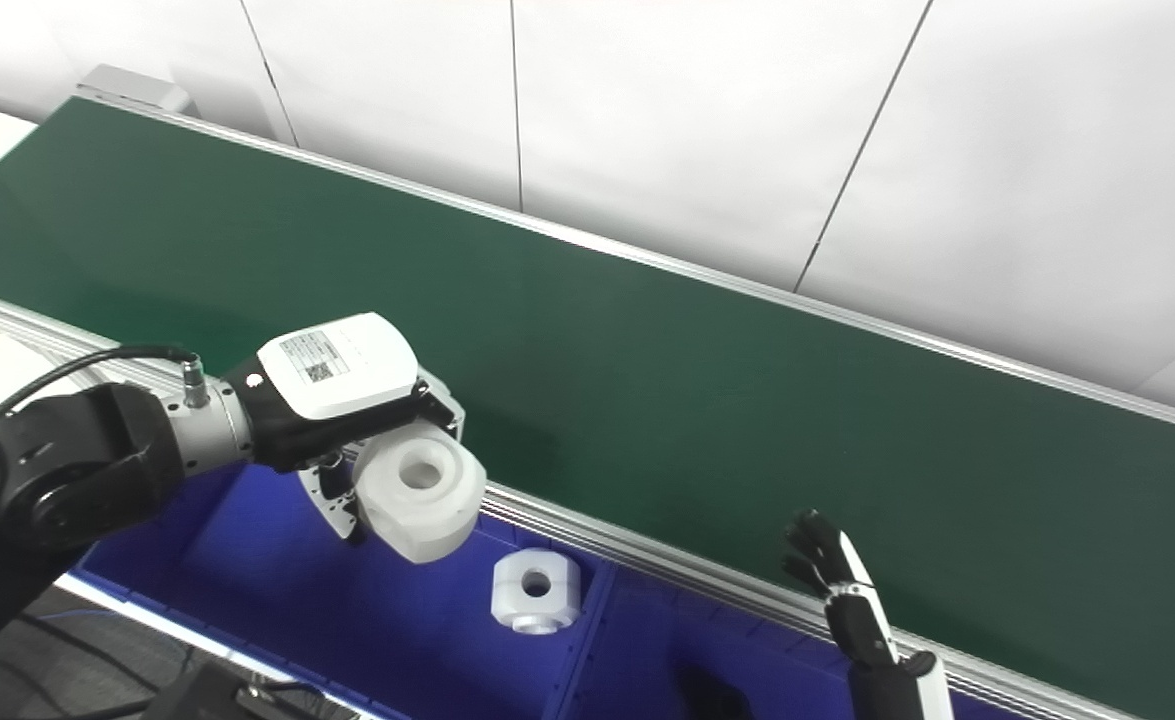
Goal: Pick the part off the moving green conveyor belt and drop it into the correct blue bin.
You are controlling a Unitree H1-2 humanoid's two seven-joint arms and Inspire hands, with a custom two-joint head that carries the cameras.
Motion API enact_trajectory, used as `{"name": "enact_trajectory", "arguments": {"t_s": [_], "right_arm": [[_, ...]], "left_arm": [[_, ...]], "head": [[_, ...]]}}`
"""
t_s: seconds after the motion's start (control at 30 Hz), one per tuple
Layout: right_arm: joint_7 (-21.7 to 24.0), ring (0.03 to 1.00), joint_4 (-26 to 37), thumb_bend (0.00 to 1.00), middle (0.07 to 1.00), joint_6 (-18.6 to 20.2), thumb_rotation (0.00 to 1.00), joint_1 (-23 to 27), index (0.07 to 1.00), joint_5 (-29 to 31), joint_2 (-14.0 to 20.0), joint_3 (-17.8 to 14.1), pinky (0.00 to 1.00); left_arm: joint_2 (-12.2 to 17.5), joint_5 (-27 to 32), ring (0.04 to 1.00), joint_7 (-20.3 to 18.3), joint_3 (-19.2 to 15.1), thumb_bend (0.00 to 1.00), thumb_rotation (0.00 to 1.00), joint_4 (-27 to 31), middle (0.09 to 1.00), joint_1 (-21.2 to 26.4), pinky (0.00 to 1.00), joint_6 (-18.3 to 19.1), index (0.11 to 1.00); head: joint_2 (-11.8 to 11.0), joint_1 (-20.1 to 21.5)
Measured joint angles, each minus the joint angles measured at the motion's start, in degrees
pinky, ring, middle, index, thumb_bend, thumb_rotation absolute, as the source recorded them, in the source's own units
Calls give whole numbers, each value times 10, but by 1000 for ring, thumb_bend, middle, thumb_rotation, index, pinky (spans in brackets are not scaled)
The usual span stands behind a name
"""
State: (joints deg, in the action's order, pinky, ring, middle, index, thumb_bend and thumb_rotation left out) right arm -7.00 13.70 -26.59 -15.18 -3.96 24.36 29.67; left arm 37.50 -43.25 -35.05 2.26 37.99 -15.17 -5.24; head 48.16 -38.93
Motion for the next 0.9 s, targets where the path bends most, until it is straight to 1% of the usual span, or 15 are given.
{"name": "enact_trajectory", "arguments": {"t_s": [0.13,0.23,0.4,0.5,0.63,0.73,0.9], "right_arm": [[27,875,0,1000,909,0,962,-6,919,2,-14,-23,785],[47,879,0,1000,910,0,955,-8,920,9,-22,-32,791],[75,880,0,1000,909,0,954,-11,918,20,-37,-52,789],[91,883,0,1000,910,0,946,-13,916,23,-45,-61,796],[110,886,0,1000,909,0,940,-15,916,32,-55,-72,801],[125,887,0,1000,910,0,938,-16,921,34,-64,-79,803],[141,890,0,1000,914,0,938,-19,920,34,-77,-93,803]], "left_arm": [[-9,-28,450,-6,9,520,0,-21,457,-1,452,-3,517],[-12,-54,436,-10,23,519,0,-27,444,-1,445,-7,524],[-29,-98,452,-7,51,521,0,-56,456,-4,466,-17,517],[-35,-111,435,2,70,519,0,-67,434,-8,444,-36,524],[-47,-127,427,5,85,519,0,-81,427,-14,446,-42,524],[-50,-138,400,28,91,518,0,-83,421,-23,408,-59,525],[-66,-152,362,59,95,517,0,-85,419,-44,345,-73,524]], "head": [[-1,0],[-1,-2],[1,-4],[3,-4],[2,-3],[2,-2],[3,1]]}}
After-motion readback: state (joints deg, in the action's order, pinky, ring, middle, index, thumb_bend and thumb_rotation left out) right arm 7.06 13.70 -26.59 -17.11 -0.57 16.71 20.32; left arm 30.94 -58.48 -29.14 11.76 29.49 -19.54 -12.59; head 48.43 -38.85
